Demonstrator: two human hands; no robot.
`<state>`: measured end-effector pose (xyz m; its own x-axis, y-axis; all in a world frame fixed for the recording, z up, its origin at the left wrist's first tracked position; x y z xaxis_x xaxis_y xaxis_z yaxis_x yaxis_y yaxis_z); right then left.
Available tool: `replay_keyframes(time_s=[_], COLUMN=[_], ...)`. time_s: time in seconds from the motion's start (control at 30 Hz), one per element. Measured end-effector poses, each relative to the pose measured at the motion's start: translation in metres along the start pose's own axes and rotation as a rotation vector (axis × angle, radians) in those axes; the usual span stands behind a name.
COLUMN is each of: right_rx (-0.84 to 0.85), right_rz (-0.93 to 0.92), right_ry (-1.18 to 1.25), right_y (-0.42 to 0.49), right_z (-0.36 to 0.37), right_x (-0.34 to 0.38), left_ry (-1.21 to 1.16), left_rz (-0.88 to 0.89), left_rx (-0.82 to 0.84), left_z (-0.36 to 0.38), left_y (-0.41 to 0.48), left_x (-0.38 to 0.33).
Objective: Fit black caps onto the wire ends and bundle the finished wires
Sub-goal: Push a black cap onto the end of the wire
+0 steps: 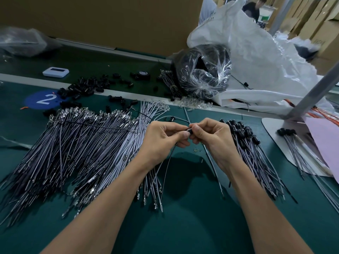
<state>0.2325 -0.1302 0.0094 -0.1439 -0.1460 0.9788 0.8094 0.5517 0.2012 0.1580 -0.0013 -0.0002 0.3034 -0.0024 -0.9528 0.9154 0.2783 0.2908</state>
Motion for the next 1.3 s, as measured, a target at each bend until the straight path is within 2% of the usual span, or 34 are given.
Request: replay_keyframes(time_s=[0.27, 0.5, 0.77, 1.0, 1.07, 1.17, 1.23, 1.3], right_rx=[-0.047, -0.12, -0.138, -0.123, -0.091, -0.081, -0.139, -0.247], right_rz=[-0.079, -0.218, -0.244, -0.146, -0.067, 0.01, 0.038, 0.088], right_ry=[0.02, -0.236, -0.237, -0.199, -0.015, 0.293, 0.251, -0.008], right_y=[-0.007, -0.008, -0.009, -0.012, -0.014, -0.021, -0.027, -0.029], right_z=[0.004, 0.008, 0.011, 0.008, 0.0, -0.034, -0.065, -0.095], right_x=[0.004, 0.012, 0.012, 0.013, 0.021, 0.04, 0.055, 0.063], left_ry=[-0.123, -0.198, -0.242, -0.29, -0.315, -0.285, -0.257, -0.175], left_rz=[-0.002, -0.038, -0.043, -0.118, -0.132, -0.134, -0.134, -0.1], left_rx=[-0.067, -0.066, -0.082, -0.002, 0.027, -0.017, -0.035, -0.055], left_z=[-0.002, 0.002, 0.001, 0.005, 0.005, -0.003, -0.003, -0.001], left_y=[0.0, -0.001, -0.003, -0.002, -0.001, -0.001, 0.0, 0.0], left_x=[-0.004, -0.003, -0.001, 0.0, -0.001, -0.003, -0.003, -0.003])
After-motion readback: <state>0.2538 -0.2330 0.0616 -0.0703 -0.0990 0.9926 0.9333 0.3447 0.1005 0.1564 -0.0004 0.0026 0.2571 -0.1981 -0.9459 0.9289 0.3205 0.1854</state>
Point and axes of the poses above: each hand's wrist, its own y-axis towards the middle knuckle, its own z-axis out of the palm, x = y × z, the point moved 4 cm from there along y, towards the middle knuckle, and after that the axes turned 1 degree about z, right-handed, at the moved point
